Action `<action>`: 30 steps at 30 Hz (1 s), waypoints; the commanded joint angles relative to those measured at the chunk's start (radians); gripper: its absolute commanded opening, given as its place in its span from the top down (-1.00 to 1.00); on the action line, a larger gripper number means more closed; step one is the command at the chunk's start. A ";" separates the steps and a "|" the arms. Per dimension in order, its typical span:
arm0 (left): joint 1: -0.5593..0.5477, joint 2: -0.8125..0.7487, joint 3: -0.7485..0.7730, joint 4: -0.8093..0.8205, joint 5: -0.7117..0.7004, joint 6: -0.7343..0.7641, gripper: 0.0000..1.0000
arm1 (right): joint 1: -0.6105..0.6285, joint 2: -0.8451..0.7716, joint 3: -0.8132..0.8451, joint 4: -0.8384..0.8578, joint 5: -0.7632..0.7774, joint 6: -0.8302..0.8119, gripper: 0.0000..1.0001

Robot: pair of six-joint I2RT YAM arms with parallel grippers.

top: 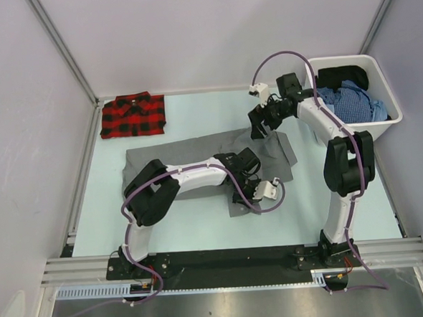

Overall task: Fold and stack the long sleeve shirts
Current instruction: Fold the shirt

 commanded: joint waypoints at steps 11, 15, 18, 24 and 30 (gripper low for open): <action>0.120 -0.144 0.367 -0.621 -0.053 0.366 1.00 | -0.066 -0.111 0.018 -0.092 0.023 0.002 -0.99; 0.189 -0.196 0.362 -0.716 -0.119 0.605 1.00 | -0.076 -0.128 -0.022 -0.096 0.009 0.005 -0.99; 0.249 -0.264 0.267 -0.743 -0.190 0.763 1.00 | -0.079 -0.141 -0.054 -0.119 -0.007 -0.012 -0.99; 0.399 -0.380 0.049 -0.759 -0.351 1.010 1.00 | -0.080 -0.185 -0.174 -0.099 -0.014 -0.004 -0.69; 0.548 -0.424 -0.069 -0.717 -0.379 1.167 0.99 | -0.085 -0.191 -0.275 -0.053 -0.022 0.022 -0.20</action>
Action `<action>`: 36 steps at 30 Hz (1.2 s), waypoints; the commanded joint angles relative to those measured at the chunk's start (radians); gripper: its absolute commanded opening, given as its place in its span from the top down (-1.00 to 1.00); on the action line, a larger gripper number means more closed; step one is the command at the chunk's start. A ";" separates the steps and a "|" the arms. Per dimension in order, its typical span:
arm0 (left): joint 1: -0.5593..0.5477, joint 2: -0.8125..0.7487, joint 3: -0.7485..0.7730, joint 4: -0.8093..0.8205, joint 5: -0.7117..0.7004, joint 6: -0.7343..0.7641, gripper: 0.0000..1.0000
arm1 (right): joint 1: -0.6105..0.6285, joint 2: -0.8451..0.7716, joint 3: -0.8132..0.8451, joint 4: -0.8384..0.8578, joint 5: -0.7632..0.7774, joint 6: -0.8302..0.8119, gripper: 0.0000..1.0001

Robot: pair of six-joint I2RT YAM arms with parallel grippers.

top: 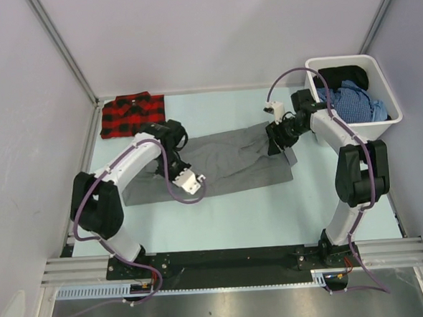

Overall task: Fold and stack the long sleeve shirts
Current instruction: Fold the shirt

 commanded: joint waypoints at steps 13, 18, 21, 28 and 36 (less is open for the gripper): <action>0.313 -0.072 -0.141 0.142 -0.037 0.575 0.68 | 0.000 0.039 -0.053 0.059 0.003 0.039 0.21; 0.313 -0.074 -0.133 0.123 0.023 0.496 0.09 | 0.009 0.025 -0.033 0.050 -0.031 0.057 0.22; 0.313 -0.016 0.003 0.065 0.184 0.277 0.07 | 0.015 0.004 -0.019 0.038 -0.070 0.060 0.20; 0.260 0.320 0.593 0.034 0.581 -0.626 -0.13 | 0.051 -0.062 -0.036 -0.007 -0.117 -0.009 0.14; 0.163 0.468 0.598 0.328 0.697 -1.058 -0.14 | 0.054 -0.114 -0.145 0.003 -0.048 -0.154 0.15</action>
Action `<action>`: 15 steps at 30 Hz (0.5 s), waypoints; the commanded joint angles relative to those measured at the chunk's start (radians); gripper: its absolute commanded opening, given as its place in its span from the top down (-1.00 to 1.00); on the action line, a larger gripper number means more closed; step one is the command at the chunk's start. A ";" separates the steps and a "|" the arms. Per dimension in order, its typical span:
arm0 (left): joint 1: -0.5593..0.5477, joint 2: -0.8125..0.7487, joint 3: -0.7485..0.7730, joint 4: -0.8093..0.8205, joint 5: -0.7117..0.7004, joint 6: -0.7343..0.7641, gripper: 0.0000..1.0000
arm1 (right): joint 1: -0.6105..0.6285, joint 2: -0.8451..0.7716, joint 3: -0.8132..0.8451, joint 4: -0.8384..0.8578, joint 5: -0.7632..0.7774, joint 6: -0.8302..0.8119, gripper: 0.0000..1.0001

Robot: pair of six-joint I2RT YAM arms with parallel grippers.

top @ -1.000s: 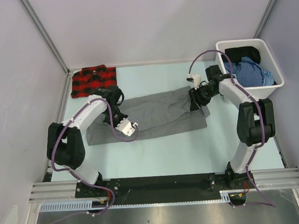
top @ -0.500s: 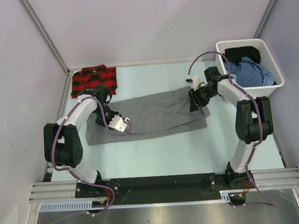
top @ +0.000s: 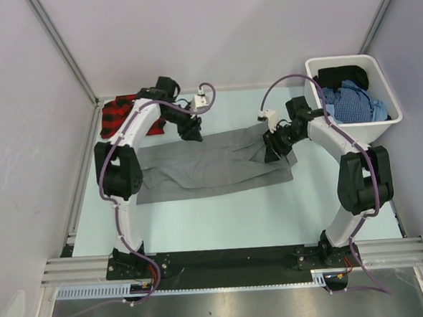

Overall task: Fold and stack the long sleeve shirts
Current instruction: Fold the shirt

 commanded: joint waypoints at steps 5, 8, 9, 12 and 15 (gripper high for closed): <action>-0.080 0.128 0.006 0.144 0.060 -0.360 -0.14 | 0.018 -0.076 -0.071 -0.026 0.059 -0.210 0.15; -0.079 0.142 -0.015 0.173 0.040 -0.403 -0.15 | 0.041 -0.111 -0.115 0.020 0.082 -0.254 0.07; -0.080 0.147 -0.024 0.174 0.037 -0.406 -0.15 | 0.050 -0.121 -0.147 0.035 0.090 -0.277 0.00; -0.082 0.171 -0.021 0.173 -0.001 -0.421 -0.16 | 0.085 -0.145 -0.190 0.098 0.134 -0.317 -0.05; -0.080 0.178 -0.032 0.167 -0.032 -0.420 -0.16 | 0.105 -0.150 -0.235 0.165 0.172 -0.340 -0.07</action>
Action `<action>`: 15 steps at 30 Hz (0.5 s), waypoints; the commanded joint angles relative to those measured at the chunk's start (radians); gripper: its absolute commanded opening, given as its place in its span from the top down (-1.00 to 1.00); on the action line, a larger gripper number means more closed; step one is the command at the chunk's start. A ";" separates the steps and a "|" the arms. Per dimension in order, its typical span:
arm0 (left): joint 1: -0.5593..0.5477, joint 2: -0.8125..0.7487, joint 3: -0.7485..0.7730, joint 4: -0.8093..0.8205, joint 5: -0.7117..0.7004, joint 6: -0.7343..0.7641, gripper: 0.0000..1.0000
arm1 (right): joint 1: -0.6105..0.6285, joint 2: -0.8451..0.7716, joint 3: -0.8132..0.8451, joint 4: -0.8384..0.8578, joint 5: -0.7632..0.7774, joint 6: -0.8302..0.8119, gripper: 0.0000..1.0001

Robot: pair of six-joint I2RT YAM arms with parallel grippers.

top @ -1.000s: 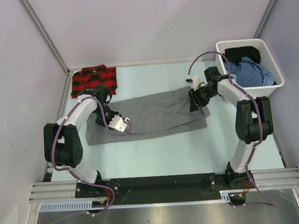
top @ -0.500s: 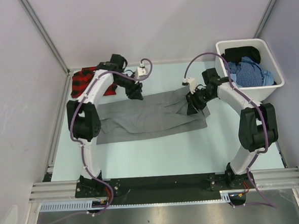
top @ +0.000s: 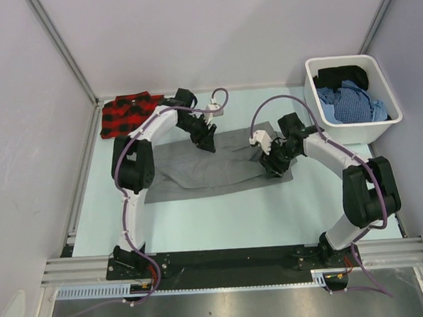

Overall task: Fold and stack the long sleeve shirts
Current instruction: Fold the shirt

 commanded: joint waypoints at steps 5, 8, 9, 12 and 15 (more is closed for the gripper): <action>0.010 0.022 -0.027 0.018 -0.084 -0.047 -0.18 | 0.046 -0.048 -0.095 0.192 0.105 -0.112 -0.10; 0.025 0.037 -0.036 0.016 -0.100 -0.063 -0.20 | 0.069 -0.070 -0.137 0.290 0.154 -0.122 0.00; 0.027 0.037 -0.039 0.016 -0.103 -0.061 -0.20 | 0.081 -0.073 -0.148 0.307 0.178 -0.120 0.03; 0.030 0.029 -0.053 0.016 -0.100 -0.052 -0.20 | 0.091 -0.075 -0.155 0.338 0.200 -0.117 0.20; 0.030 0.023 -0.056 0.016 -0.082 -0.050 -0.07 | 0.089 -0.071 -0.148 0.339 0.203 -0.119 0.48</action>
